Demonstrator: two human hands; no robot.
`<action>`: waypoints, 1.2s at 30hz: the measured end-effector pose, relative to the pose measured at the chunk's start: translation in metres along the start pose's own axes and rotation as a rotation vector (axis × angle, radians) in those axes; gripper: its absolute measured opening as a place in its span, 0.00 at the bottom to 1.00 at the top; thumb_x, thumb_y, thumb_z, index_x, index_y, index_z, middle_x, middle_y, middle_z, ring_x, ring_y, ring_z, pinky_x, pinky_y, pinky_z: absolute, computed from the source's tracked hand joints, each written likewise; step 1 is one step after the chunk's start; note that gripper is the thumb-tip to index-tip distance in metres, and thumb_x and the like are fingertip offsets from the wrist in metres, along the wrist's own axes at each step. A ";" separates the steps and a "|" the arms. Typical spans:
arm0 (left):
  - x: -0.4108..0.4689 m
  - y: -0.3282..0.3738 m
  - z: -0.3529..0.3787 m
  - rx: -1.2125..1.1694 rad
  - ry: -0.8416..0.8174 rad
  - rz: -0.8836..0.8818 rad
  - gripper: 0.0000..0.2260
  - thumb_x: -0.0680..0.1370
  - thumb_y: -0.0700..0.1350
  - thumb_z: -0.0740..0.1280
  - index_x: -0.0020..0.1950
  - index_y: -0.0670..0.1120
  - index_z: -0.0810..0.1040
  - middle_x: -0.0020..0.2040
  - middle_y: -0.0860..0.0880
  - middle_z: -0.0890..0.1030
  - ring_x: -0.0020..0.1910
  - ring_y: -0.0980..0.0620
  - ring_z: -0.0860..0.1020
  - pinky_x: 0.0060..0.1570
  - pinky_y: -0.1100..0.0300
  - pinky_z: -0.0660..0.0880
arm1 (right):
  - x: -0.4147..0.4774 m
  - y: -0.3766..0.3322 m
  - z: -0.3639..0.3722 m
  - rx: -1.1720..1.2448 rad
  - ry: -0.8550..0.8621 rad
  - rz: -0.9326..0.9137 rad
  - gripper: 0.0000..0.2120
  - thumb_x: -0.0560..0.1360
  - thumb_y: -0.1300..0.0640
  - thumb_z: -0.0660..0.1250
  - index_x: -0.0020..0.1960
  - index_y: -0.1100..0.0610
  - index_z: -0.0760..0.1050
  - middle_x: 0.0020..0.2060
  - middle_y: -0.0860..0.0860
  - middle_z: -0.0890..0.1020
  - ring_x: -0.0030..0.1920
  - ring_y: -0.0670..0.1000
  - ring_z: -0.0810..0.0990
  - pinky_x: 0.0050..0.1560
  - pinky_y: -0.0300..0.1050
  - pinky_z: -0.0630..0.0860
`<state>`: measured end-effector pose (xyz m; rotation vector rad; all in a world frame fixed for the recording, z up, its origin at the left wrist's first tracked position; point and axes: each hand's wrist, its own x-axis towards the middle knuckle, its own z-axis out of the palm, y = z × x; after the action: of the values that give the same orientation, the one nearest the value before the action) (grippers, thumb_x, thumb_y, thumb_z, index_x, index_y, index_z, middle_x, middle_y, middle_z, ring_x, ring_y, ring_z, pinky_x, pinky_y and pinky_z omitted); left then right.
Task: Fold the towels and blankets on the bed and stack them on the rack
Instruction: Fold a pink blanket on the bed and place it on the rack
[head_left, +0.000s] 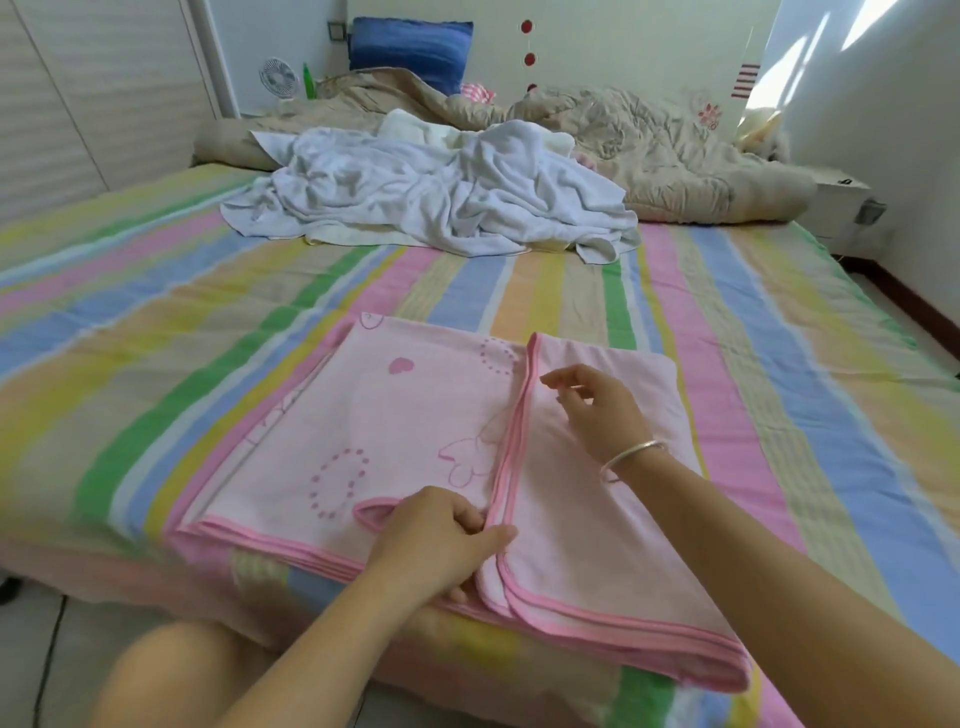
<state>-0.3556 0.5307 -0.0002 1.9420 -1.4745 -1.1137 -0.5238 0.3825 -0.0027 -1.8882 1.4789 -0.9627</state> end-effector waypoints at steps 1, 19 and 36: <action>0.000 -0.005 -0.001 -0.015 0.031 -0.001 0.16 0.75 0.55 0.70 0.41 0.42 0.81 0.36 0.49 0.85 0.28 0.50 0.82 0.40 0.55 0.81 | -0.007 0.000 0.001 -0.050 -0.005 -0.045 0.13 0.77 0.63 0.61 0.51 0.48 0.80 0.50 0.44 0.81 0.50 0.47 0.79 0.53 0.42 0.74; -0.023 -0.135 -0.069 -0.427 0.872 -0.069 0.09 0.75 0.50 0.73 0.39 0.47 0.77 0.31 0.50 0.80 0.31 0.49 0.79 0.40 0.47 0.80 | -0.055 -0.083 0.149 -0.538 -0.353 -0.502 0.33 0.72 0.40 0.45 0.69 0.54 0.70 0.69 0.53 0.71 0.70 0.59 0.66 0.69 0.54 0.61; 0.027 -0.131 -0.139 0.248 0.700 -0.132 0.09 0.81 0.53 0.62 0.48 0.48 0.73 0.48 0.47 0.80 0.52 0.42 0.77 0.42 0.54 0.67 | -0.003 -0.118 0.207 -0.433 -0.219 -0.476 0.18 0.73 0.59 0.60 0.61 0.56 0.77 0.59 0.53 0.78 0.60 0.59 0.72 0.58 0.51 0.70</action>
<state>-0.1651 0.5324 -0.0289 2.2906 -1.1327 -0.2272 -0.2900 0.4128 -0.0337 -2.6463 1.1966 -0.6247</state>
